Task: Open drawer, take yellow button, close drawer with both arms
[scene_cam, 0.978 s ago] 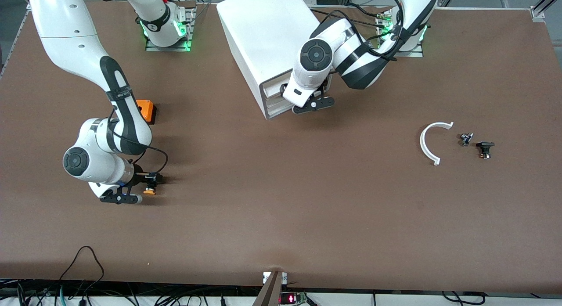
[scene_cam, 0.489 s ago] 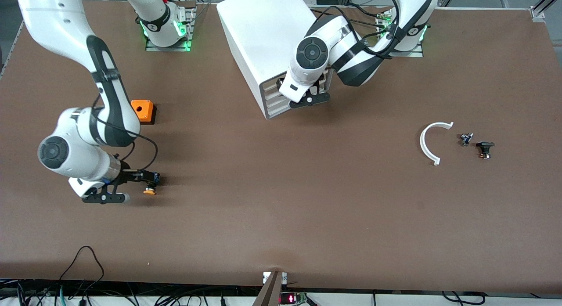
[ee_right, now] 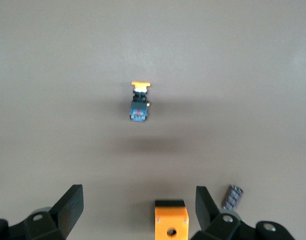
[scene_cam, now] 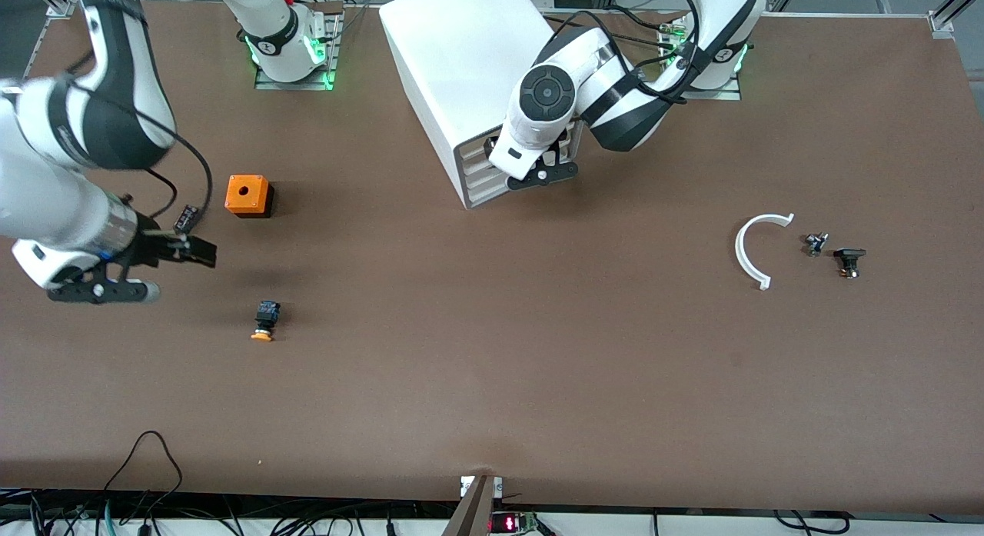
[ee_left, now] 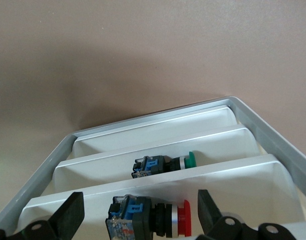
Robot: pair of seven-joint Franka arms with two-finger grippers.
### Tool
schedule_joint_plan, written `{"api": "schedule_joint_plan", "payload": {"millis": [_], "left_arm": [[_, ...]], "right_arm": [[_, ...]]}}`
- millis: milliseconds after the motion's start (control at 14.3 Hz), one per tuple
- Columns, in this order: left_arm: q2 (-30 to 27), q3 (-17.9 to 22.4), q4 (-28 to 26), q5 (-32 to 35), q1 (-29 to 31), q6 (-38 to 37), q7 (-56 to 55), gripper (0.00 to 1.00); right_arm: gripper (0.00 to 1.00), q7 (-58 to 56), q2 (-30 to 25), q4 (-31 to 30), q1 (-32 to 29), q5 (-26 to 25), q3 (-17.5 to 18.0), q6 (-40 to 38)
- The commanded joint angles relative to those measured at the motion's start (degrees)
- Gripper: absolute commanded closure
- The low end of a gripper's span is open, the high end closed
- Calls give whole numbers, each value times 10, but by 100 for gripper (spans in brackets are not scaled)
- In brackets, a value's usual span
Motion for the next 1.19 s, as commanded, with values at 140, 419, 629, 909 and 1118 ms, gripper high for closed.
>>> {"api": "schedule_joint_plan", "payload": {"millis": [140, 419, 629, 909, 1118], "left_arm": [[-6, -3, 58, 58, 47, -63, 81, 0], [-6, 2, 148, 90, 98, -168, 208, 0], [-8, 0, 191, 93, 157, -206, 302, 0], [-78, 95, 193, 81, 159, -213, 492, 0], [-151, 231, 156, 54, 109, -212, 613, 0]], "right_arm": [[1, 11, -83, 18, -1, -9, 2, -84], [1, 12, -82, 99, 0, -9, 4, -136], [1, 12, -77, 112, 0, -9, 5, -129], [1, 13, -68, 114, 2, -10, 8, -134], [1, 10, -67, 115, 2, -9, 7, -136]]}}
